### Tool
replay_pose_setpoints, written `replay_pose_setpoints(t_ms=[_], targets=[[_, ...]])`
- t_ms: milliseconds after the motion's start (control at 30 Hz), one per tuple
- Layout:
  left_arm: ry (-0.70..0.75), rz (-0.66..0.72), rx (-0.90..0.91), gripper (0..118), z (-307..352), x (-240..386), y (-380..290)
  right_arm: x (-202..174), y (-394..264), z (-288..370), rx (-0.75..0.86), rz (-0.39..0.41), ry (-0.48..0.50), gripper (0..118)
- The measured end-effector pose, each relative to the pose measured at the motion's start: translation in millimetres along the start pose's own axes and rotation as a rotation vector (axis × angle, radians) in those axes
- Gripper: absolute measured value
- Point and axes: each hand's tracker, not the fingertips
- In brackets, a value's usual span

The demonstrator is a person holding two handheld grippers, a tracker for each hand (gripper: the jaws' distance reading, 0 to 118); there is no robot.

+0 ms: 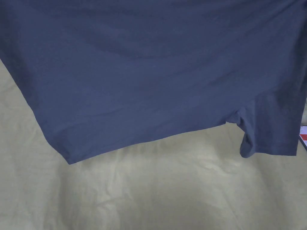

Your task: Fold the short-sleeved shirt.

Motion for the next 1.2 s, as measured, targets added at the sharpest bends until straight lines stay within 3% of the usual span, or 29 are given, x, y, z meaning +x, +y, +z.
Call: replay_pose_setpoints(t_ms=[300, 400, 433, 467, 567, 633, 833, 900, 967, 1000, 1100, 1200], targets=[[0.07, 0.011, 0.027, 0, -80, 75, -13, -29, 13, -122, -0.05, 0.055, -0.065, 3], [0.085, 0.03, 0.064, 0, -108, 91, -17, -24, 12, -108, -0.035, 0.064, -0.091, 3], [0.095, 0.021, 0.079, 0, -116, 96, -18, -24, 12, -108, -0.028, 0.059, -0.096, 3], [0.105, 0.016, 0.091, 0, -124, 102, -18, -34, 20, -178, -0.02, 0.052, -0.099, 3], [0.116, 0.064, 0.129, 0, -155, 113, -14, -35, 19, -190, 0.016, 0.03, -0.116, 3], [0.117, 0.082, 0.141, 0, -165, 117, -22, -59, 16, -255, 0.034, 0.014, -0.123, 3], [0.105, 0.019, 0.092, 0, -197, 128, -70, -62, 5, -272, 0.014, -0.052, -0.136, 3], [0.102, 0.004, 0.047, 0, -203, 126, -95, -41, -14, -321, -0.044, -0.064, -0.139, 3], [0.101, -0.01, -0.017, 0, -207, 123, -126, -40, -26, -317, -0.103, -0.057, -0.14, 3], [0.093, -0.002, -0.049, 0, -206, 119, -143, -43, -81, -328, -0.138, -0.047, -0.145, 3], [0.09, -0.013, -0.143, 0, -193, 106, -189, -43, -141, -325, -0.239, -0.031, -0.142, 3], [0.093, -0.029, -0.209, 0, -175, 85, -236, -43, -150, -323, -0.32, -0.028, -0.134, 3]])
